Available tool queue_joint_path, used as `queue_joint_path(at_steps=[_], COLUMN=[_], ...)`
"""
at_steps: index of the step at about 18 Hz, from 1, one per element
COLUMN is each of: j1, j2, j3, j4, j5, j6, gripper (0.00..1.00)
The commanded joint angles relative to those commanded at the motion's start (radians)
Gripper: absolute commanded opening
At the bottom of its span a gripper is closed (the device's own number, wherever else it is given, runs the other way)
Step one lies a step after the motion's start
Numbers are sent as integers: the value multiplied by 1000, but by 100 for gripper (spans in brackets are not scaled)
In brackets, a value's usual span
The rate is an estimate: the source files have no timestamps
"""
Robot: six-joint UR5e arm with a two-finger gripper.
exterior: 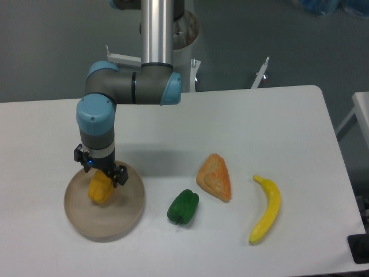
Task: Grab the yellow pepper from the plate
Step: 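Lower the gripper onto the yellow pepper and close on it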
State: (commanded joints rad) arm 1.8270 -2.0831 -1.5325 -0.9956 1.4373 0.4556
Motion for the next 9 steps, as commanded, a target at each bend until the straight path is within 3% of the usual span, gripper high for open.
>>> queue_joint_path(at_steps=[1, 2, 3, 6, 9], j1=[0, 0, 0, 0, 0], j2=[0, -2, -2, -3, -2], j3=[3, 2, 0, -2, -2], j4=[0, 0, 2, 2, 2], j5=[2, 9, 12, 12, 12], j6=[0, 3, 8, 11, 11], gripper=[96, 77, 68, 55, 51])
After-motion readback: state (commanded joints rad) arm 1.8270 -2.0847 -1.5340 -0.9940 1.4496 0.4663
